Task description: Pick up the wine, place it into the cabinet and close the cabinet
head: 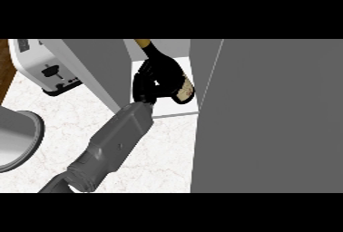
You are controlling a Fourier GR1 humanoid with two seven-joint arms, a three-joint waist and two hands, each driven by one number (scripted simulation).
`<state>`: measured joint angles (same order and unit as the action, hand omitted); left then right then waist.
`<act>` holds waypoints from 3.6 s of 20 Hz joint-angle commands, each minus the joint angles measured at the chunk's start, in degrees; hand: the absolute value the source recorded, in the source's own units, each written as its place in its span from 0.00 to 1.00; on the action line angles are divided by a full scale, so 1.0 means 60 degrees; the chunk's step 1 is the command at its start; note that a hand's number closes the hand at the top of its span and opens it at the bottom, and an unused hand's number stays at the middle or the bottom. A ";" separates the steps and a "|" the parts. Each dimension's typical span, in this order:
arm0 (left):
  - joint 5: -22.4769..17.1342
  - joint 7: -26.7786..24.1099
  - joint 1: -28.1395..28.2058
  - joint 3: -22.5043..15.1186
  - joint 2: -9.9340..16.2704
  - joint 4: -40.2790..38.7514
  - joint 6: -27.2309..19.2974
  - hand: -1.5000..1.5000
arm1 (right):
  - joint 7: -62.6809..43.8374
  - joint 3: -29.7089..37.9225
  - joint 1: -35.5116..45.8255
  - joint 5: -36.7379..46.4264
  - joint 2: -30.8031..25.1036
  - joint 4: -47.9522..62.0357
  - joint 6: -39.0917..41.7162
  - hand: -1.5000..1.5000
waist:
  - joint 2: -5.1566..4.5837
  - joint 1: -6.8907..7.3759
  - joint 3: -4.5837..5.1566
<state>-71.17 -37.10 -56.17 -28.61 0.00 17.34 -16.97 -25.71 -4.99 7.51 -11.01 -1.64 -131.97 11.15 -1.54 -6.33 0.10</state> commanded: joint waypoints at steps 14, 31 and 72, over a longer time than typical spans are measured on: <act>-0.2132 -0.1295 0.0400 -0.1030 0.0001 0.1169 -0.1121 0.00 | 0.0207 -0.0097 -0.0395 -0.0249 -0.0111 -0.0179 0.0350 0.00 | -0.0030 -0.0421 -0.0002; -0.2040 -0.1061 -0.0884 -0.2608 0.0000 0.0125 -0.1823 0.00 | 0.0336 0.0353 -0.0007 -0.0385 -0.0145 0.0336 0.0266 0.00 | -0.0038 -0.0086 -0.0013; -0.0871 -0.2926 0.2083 -0.3644 0.0123 0.4042 -0.1983 0.00 | -0.0544 0.0009 -0.0638 0.0137 -0.0158 -0.0747 -0.0363 0.00 | 0.0271 0.1020 -0.0016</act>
<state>-80.55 -53.31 -47.21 -51.54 0.72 39.85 -29.87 -27.64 -5.26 5.14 -9.31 -1.91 -133.86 8.72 0.00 -0.47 0.00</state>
